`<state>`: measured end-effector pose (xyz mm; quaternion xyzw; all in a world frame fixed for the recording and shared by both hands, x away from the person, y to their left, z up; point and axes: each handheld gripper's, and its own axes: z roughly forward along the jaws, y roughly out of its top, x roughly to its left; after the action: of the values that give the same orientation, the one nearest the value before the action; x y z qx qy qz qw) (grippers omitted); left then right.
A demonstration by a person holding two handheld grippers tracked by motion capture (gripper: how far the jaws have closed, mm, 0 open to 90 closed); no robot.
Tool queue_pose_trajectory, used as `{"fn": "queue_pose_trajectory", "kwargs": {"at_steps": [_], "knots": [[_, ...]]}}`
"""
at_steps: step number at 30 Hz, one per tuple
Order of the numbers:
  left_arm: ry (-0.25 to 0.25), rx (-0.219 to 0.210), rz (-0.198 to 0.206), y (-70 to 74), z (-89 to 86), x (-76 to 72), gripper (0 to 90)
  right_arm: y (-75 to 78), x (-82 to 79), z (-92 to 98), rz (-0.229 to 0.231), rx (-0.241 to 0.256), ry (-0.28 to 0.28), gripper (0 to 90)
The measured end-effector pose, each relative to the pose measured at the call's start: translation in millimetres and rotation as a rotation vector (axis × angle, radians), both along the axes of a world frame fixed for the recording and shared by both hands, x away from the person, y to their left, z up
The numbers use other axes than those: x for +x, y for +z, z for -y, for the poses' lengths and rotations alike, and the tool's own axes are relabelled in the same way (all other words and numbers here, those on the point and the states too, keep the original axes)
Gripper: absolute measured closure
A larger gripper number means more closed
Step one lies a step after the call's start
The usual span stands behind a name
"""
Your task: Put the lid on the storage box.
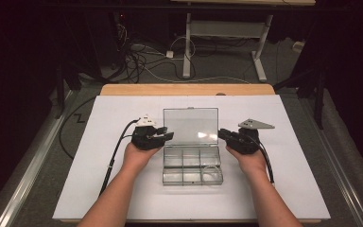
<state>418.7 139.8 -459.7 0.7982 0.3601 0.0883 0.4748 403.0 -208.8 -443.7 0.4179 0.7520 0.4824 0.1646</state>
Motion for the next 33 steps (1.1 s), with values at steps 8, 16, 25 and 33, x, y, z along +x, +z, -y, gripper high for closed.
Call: {"fn": "queue_pose_trajectory", "kwargs": {"at_steps": [8,16,25,33], "knots": [[0.014,0.003,0.033,6.7,0.6,-6.6,63.7,1.9,-15.5,3.9,0.048,0.001,0.014,90.0],[0.018,0.010,0.058,10.1,-0.1,-13.9,68.2,2.9,-28.0,2.9,0.072,-0.005,0.037,90.0],[0.008,-0.009,0.082,11.1,-2.1,-24.5,68.7,2.8,-36.4,-1.6,0.064,-0.013,0.058,90.0],[-0.001,0.007,0.107,13.7,-2.6,-33.8,68.6,0.1,-42.0,-9.3,0.057,-0.020,0.081,90.0]]}}
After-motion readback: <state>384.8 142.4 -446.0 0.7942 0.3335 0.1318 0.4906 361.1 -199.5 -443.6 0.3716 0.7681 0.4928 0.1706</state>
